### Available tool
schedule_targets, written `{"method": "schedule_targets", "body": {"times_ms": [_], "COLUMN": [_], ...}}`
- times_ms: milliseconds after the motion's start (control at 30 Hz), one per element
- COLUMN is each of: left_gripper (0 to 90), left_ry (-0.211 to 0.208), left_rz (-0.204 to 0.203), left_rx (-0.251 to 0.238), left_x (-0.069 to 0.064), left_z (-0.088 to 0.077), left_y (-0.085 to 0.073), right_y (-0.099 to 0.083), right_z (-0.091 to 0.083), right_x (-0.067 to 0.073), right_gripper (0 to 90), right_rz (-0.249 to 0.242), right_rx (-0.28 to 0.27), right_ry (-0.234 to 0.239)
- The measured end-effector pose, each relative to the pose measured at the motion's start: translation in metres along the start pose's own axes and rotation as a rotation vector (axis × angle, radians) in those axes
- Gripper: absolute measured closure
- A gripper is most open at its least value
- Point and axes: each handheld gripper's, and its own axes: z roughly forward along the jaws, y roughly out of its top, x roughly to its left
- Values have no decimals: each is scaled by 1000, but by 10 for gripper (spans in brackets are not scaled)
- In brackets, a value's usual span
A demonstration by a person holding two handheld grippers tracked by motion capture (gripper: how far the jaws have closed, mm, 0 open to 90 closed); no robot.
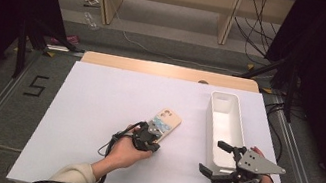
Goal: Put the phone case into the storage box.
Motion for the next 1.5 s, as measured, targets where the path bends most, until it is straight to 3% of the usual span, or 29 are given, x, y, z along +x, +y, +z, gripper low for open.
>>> {"method": "schedule_targets", "body": {"times_ms": [633, 967, 1167, 1233, 1433, 1500], "left_gripper": [899, 899, 898, 897, 782, 672], "left_ry": [38, 55, 39, 26, 26, 33], "left_rz": [-51, -57, -59, -61, -60, -71], "left_rx": [27, 35, 29, 6, -23, -35], "left_x": [20, 24, 24, 23, 27, 34], "left_z": [-7, -9, -12, -18, -28, -32], "left_y": [-5, -6, -5, -1, 7, 12], "right_y": [-1, -1, 0, 0, 0, 0], "right_z": [0, -1, -1, -1, 0, 0], "right_x": [0, 0, 0, 0, 0, -1], "right_gripper": [78, 78, 78, 78, 80, 80], "right_rz": [7, 7, 7, 6, 8, 10], "right_rx": [0, -1, -2, -5, -4, -8], "right_ry": [-1, -5, -4, -5, -11, -16]}}
